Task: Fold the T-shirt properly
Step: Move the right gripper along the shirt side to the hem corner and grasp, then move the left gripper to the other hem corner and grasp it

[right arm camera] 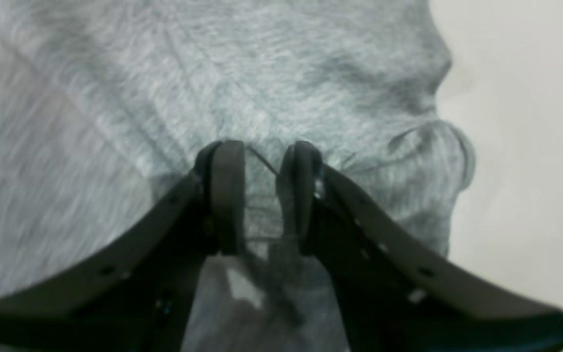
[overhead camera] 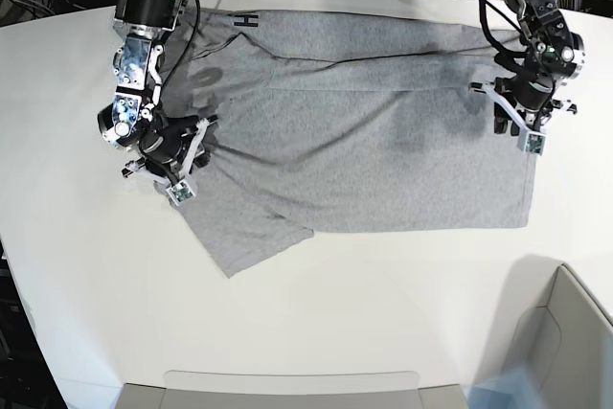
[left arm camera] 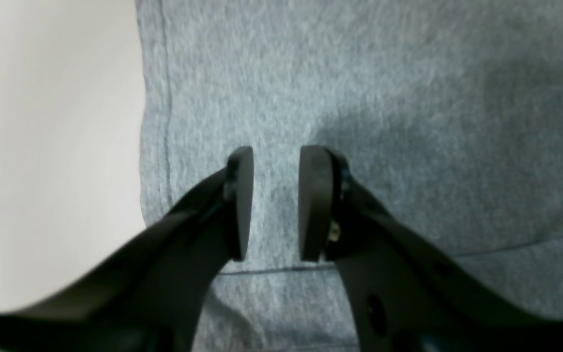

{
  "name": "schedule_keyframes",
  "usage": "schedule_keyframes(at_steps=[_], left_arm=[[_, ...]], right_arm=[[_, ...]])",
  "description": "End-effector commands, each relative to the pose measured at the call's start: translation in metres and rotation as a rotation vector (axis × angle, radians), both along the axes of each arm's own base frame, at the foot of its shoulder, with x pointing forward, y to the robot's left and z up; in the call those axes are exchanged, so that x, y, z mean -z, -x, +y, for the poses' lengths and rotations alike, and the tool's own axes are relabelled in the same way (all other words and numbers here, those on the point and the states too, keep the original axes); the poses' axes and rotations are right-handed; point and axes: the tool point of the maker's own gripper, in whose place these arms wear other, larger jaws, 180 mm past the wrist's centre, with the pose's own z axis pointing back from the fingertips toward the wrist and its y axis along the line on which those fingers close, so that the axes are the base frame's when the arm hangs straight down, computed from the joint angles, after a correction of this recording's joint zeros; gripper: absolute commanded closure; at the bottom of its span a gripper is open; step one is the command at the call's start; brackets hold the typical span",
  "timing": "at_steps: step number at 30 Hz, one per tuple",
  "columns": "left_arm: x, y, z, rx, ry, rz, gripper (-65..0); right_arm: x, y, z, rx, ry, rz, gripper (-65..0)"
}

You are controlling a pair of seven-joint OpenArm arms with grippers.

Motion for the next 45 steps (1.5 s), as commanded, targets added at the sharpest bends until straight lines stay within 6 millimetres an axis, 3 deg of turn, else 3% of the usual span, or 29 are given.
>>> schedule_keyframes(at_steps=[1, 4, 8, 11, 15, 20, 23, 26, 31, 35, 37, 39, 42, 45], left_arm=[[-0.013, -0.009, 0.000, 0.011, -0.005, -0.055, -17.0], [-0.013, -0.009, -0.001, 0.010, -0.001, -0.055, -17.0], [-0.009, -0.009, -0.011, 0.002, 0.030, -0.058, -17.0], [-0.012, -0.017, -0.016, 0.000, 0.045, -0.076, -17.0], [-0.010, -0.018, -0.023, -0.005, 0.068, -0.081, -17.0], [-0.007, -0.017, -0.031, -0.010, 0.093, -0.082, -17.0], [-0.007, -0.017, -0.032, -0.010, 0.096, -0.082, -17.0], [-0.007, -0.017, -0.032, -0.010, 0.096, -0.082, -17.0], [-0.008, -0.019, -0.031, -0.010, 0.095, -0.086, -17.0], [-0.017, -0.030, -0.029, -0.016, 0.096, -0.120, -17.0], [-0.016, -0.039, -0.027, -0.022, 0.108, -0.129, -17.1], [-0.014, -0.061, -0.022, -0.050, 0.144, -0.140, -17.4], [-0.019, -0.099, 0.019, -0.177, 0.169, -0.156, -18.8], [-0.038, -0.140, 0.063, -0.330, 0.216, -0.203, -26.6]], right_arm=[[-0.002, 0.004, -0.009, 0.004, 0.057, 0.018, -17.9], [-0.023, -0.004, -0.011, 0.004, 0.074, -0.050, -17.9], [-0.077, -0.059, -0.016, 0.017, 0.082, -0.196, -18.3], [-0.085, -0.093, -0.024, 0.014, 0.108, -0.181, -22.6], [-0.064, -0.118, -0.030, -0.004, 0.122, -0.061, -29.8], [-0.042, -0.133, -0.023, -0.013, -0.026, -0.038, -30.6], [-0.029, -0.135, -0.015, -0.011, -0.110, -0.058, -30.6], [-0.022, -0.140, -0.025, 0.064, -0.124, -0.070, -30.6], [-0.004, -0.142, -0.021, 0.111, -0.206, -0.044, -30.6], [0.011, -0.136, -0.006, 0.119, -0.280, 0.018, -30.5], [0.016, -0.132, 0.000, 0.111, -0.289, 0.036, -30.5], [0.017, -0.131, 0.007, 0.103, -0.296, 0.041, -30.5], [0.019, -0.129, 0.010, 0.100, -0.298, 0.046, -30.5], [0.020, -0.128, 0.009, 0.100, -0.295, 0.049, -30.5]])
